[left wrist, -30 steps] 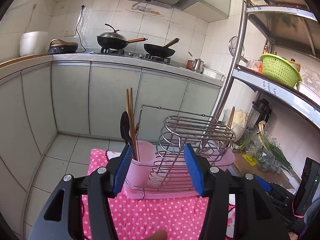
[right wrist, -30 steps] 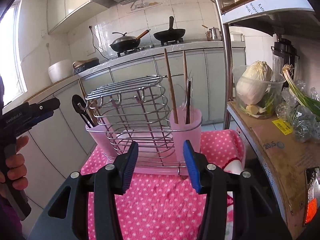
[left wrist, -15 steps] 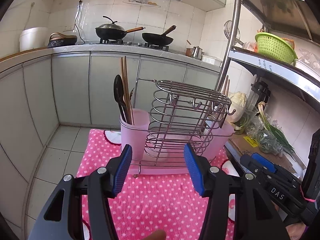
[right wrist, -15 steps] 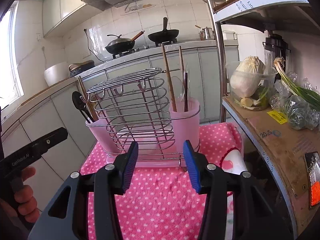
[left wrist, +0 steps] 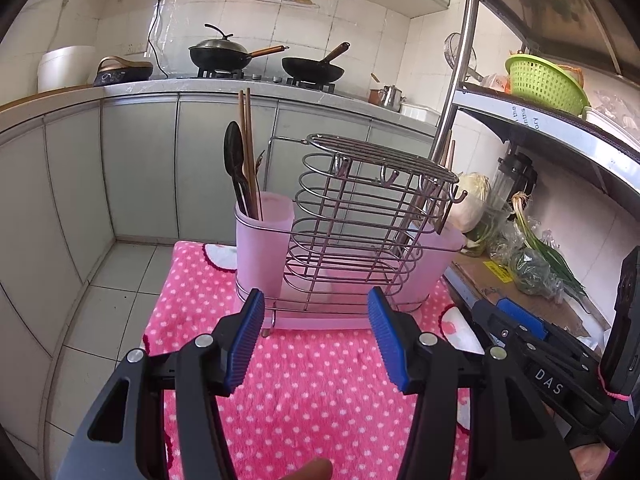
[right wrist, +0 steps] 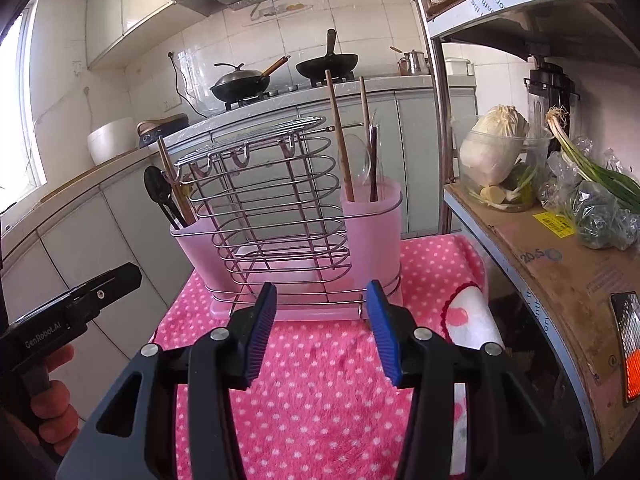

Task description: Organize utensils

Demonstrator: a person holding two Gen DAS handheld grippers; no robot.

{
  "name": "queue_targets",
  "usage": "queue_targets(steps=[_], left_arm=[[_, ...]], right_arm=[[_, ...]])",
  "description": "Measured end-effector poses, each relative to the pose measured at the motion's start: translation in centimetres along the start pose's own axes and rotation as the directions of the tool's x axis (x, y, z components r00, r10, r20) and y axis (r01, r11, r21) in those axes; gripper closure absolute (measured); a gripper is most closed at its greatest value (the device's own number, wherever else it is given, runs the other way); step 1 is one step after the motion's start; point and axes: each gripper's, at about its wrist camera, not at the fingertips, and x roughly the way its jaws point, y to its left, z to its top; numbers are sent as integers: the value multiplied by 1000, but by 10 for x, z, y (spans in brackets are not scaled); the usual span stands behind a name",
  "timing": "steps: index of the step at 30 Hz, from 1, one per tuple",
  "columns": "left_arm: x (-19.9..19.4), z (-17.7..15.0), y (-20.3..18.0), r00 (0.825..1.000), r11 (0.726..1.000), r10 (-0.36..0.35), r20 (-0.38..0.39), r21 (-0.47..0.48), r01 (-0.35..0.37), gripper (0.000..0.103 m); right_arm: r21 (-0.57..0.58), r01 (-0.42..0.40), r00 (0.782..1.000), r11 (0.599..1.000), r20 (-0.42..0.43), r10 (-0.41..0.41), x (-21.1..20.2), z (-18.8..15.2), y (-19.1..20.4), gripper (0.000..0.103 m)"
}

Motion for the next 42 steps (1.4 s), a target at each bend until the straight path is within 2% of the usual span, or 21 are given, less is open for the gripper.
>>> queue_targets(steps=[22,42], left_arm=[[15,-10,-13,999,1000,14,-43,14,-14,51],[15,-14,-18,999,999,17,-43,28,-16,52]], right_arm=[[6,-18,1000,1000,-4,18,3,-5,-4,56],[8,-21,1000,1000,-12,21,5,-7,-4,56]])
